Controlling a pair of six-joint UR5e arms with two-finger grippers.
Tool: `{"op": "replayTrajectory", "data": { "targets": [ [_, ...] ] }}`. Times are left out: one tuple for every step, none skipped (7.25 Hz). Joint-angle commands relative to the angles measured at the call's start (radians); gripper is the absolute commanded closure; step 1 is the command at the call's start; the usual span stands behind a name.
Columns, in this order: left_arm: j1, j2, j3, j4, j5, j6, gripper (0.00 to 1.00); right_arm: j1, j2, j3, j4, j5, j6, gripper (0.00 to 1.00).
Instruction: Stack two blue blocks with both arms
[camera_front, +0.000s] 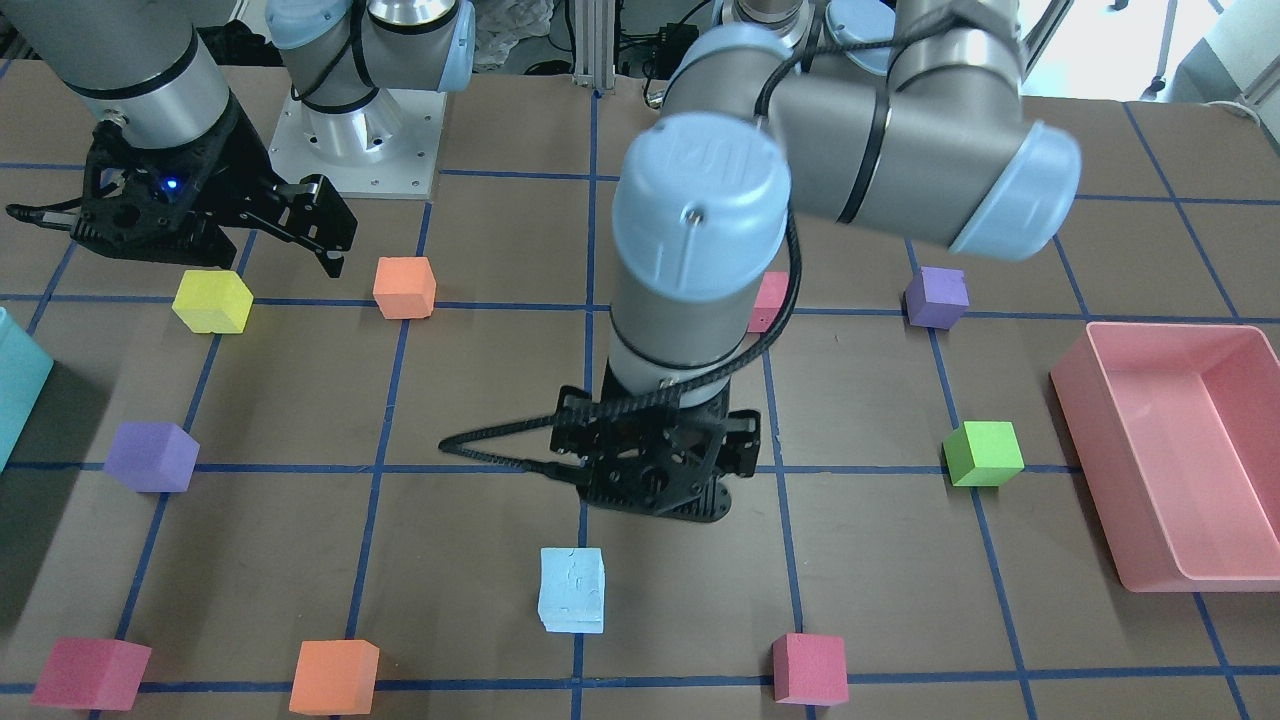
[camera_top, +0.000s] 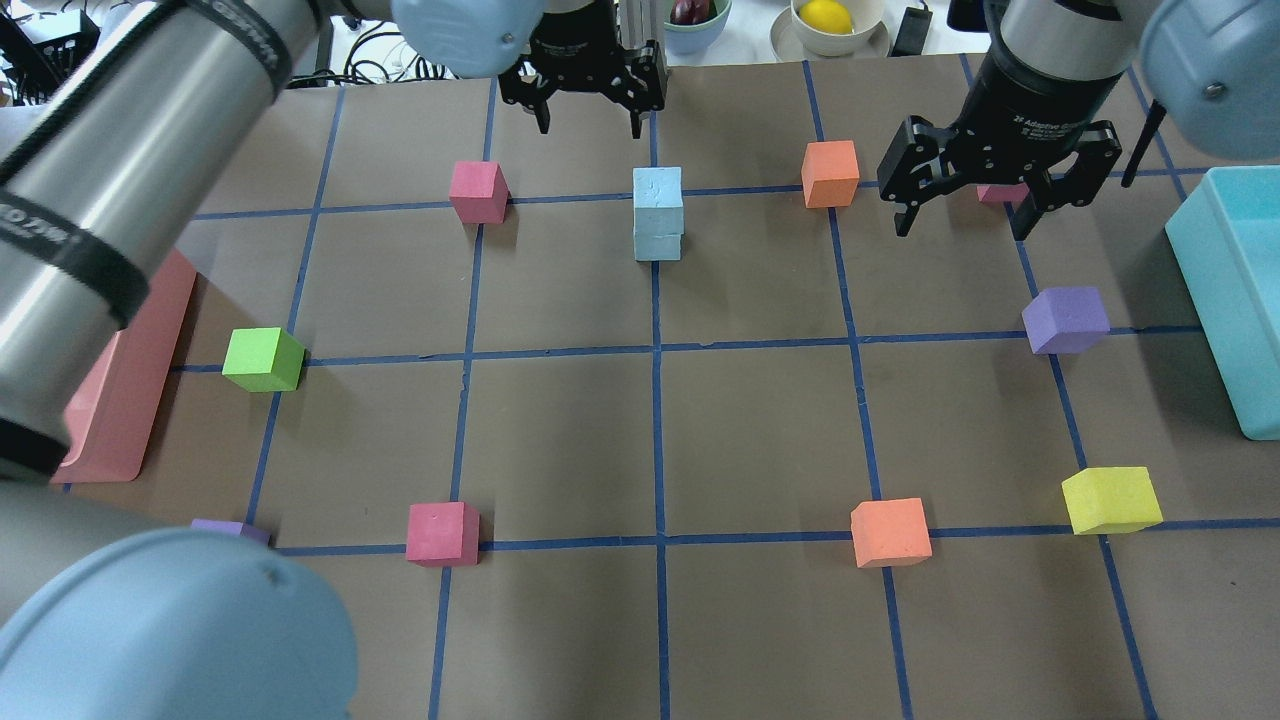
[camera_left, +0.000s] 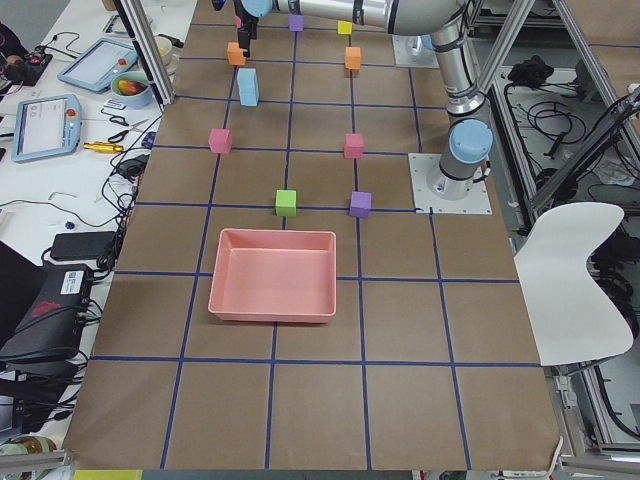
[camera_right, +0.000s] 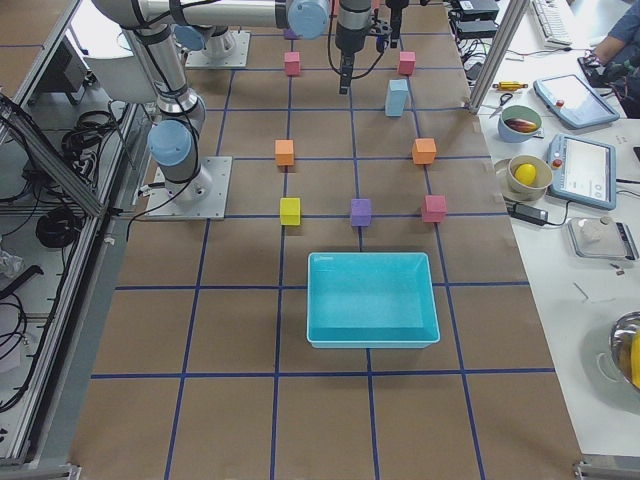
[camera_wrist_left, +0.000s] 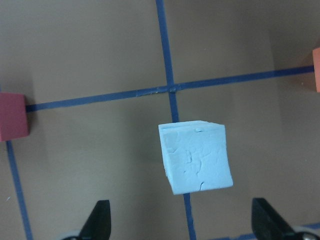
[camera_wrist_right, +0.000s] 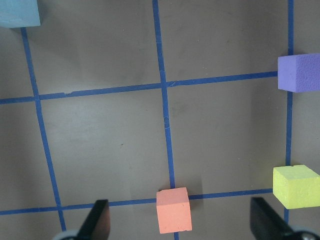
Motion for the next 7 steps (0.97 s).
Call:
{"op": "replayTrajectory", "data": {
  "targets": [
    [0.076, 0.196, -0.133, -0.109, 0.014, 0.018, 0.0, 0.002, -0.001, 0.001, -0.001, 0.004, 0.0, 0.0],
    [0.091, 0.314, -0.277, -0.109, 0.014, 0.067, 0.0, 0.002, -0.001, 0.001, -0.003, 0.001, 0.001, 0.0],
    [0.136, 0.425, -0.395, -0.062, 0.022, 0.082, 0.01, 0.003, -0.003, -0.001, -0.001, 0.001, 0.001, 0.0],
    [0.175, 0.488, -0.478, -0.011, 0.017, 0.128, 0.01, 0.006, -0.007, -0.001, -0.001, 0.001, 0.0, 0.0],
    [0.209, 0.51, -0.509, 0.062, 0.017, 0.197, 0.0, 0.006, -0.006, 0.001, -0.001, 0.001, 0.0, 0.0],
    [0.214, 0.516, -0.52, 0.075, 0.019, 0.196, 0.0, 0.005, -0.006, 0.001, -0.001, 0.002, 0.0, 0.0],
    [0.214, 0.521, -0.523, 0.075, 0.022, 0.191, 0.0, 0.005, -0.006, 0.001, -0.001, 0.002, 0.0, 0.0]
  ]
}}
